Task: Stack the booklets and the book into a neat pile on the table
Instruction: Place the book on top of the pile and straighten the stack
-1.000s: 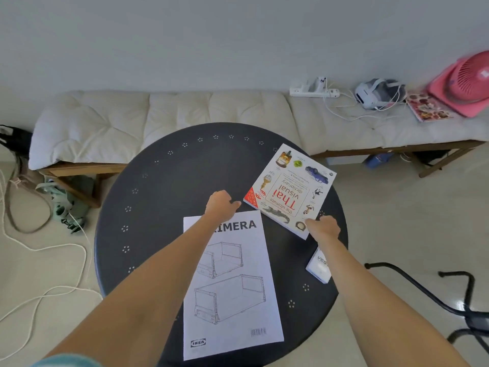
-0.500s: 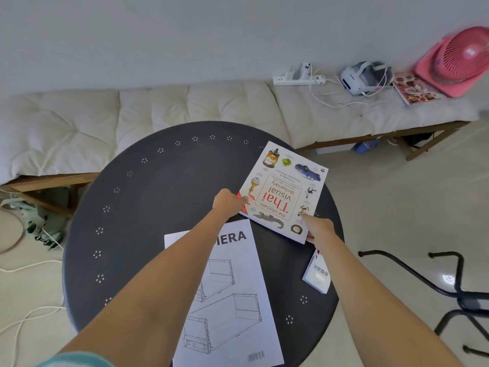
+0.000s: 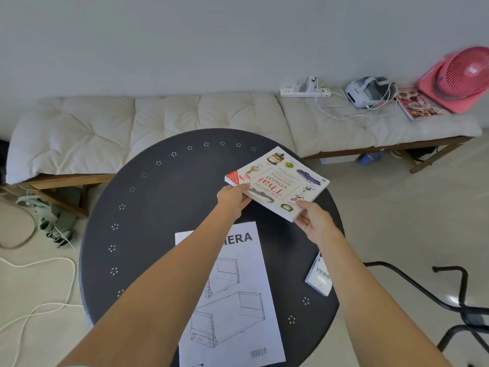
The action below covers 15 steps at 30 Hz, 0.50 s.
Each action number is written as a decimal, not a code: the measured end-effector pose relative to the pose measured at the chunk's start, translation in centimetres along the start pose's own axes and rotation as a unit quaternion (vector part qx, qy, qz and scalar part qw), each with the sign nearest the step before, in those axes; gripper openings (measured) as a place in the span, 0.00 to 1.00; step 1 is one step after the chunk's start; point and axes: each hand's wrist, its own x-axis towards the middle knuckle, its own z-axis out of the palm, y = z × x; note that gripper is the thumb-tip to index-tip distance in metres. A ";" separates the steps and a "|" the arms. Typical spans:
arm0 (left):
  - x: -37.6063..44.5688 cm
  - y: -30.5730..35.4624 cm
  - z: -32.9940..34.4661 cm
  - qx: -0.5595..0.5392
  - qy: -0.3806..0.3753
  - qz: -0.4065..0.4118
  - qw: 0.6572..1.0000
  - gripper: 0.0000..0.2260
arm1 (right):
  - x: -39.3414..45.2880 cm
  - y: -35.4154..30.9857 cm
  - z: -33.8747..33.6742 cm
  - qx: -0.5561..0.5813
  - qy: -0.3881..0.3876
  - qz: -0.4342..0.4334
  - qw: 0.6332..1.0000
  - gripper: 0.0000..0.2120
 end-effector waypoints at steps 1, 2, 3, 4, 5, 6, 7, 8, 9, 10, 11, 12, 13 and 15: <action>-0.6 -0.2 -0.4 0.001 -0.009 0.006 1.000 0.12 | -0.6 0.5 0.8 0.008 -0.016 0.001 1.000 0.15; -1.1 -0.5 -0.9 0.003 -0.026 0.013 1.000 0.14 | -1.2 1.1 1.5 0.014 -0.030 0.003 0.999 0.15; -1.7 -0.9 -1.5 0.004 -0.046 0.022 0.999 0.17 | -1.8 1.8 2.3 0.016 -0.042 0.005 0.999 0.15; -2.3 -1.3 -2.2 0.004 -0.065 0.030 0.997 0.20 | -2.4 2.6 3.1 0.017 -0.051 0.006 0.999 0.15; -2.7 -1.7 -2.9 0.004 -0.078 0.037 0.996 0.22 | -2.9 3.3 3.8 0.017 -0.060 0.009 0.998 0.15; -3.1 -2.1 -3.6 0.003 -0.082 0.042 0.996 0.23 | -3.3 3.9 4.3 0.016 -0.067 0.013 0.998 0.15; -3.5 -2.4 -4.3 0.002 -0.079 0.047 0.996 0.23 | -3.8 4.5 4.8 0.014 -0.074 0.016 0.997 0.15; -4.0 -2.5 -5.1 0.005 -0.072 0.054 0.996 0.22 | -4.2 5.2 5.1 0.010 -0.081 0.020 0.996 0.15; -4.5 -2.4 -5.9 0.014 -0.063 0.064 0.996 0.22 | -4.6 5.8 5.2 0.010 -0.088 0.026 0.996 0.14; -4.8 -2.3 -6.7 0.027 -0.055 0.074 0.995 0.22 | -4.8 6.3 5.2 0.013 -0.092 0.031 0.995 0.14; -5.3 -2.2 -7.6 0.040 -0.051 0.084 0.994 0.22 | -5.0 6.8 5.0 0.020 -0.091 0.036 0.995 0.14; -5.8 -1.9 -8.5 0.053 -0.051 0.091 0.993 0.21 | -5.1 7.0 4.7 0.032 -0.090 0.038 0.995 0.12; -6.4 -1.5 -9.6 0.065 -0.055 0.095 0.992 0.20 | -5.1 7.2 4.3 0.042 -0.086 0.037 0.995 0.11; -7.6 -0.8 -11.6 0.089 -0.071 0.094 0.989 0.19 | -5.2 6.9 3.3 0.063 -0.084 0.030 0.994 0.11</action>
